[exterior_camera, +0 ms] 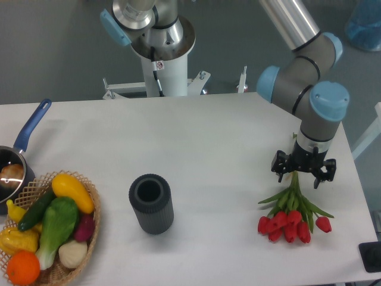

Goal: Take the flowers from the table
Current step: 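Descend further and close the gripper around the tulip stems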

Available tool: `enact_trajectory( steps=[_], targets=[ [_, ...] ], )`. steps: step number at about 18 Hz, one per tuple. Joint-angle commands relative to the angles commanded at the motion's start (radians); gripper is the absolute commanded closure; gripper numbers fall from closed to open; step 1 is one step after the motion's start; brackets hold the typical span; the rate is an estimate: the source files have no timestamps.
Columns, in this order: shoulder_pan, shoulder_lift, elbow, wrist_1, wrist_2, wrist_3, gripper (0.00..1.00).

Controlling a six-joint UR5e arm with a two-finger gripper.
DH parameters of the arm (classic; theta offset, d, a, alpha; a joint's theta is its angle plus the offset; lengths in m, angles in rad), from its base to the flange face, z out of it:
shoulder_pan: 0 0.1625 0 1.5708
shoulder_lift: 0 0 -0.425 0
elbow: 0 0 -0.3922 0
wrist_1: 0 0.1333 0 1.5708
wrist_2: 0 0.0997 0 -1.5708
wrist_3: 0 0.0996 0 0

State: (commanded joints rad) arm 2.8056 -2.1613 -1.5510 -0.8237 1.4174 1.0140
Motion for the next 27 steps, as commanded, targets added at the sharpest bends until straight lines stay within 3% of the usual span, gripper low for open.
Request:
enact_trajectory(
  steps=[10, 17, 19, 23, 24, 27],
  targets=[
    [-0.003, -0.068, 0.032, 0.006, -0.003, 0.011, 0.0],
    [-0.006, -0.061, 0.034, 0.006, -0.08, 0.012, 0.02],
    [-0.015, -0.06, 0.034, 0.008, -0.089, 0.012, 0.1],
    [-0.02, -0.065, 0.023, 0.008, -0.089, 0.05, 0.37],
    [-0.023, -0.063, 0.02, 0.008, -0.089, 0.066, 0.46],
    [-0.023, -0.061, 0.019, 0.006, -0.089, 0.068, 0.9]
  ],
)
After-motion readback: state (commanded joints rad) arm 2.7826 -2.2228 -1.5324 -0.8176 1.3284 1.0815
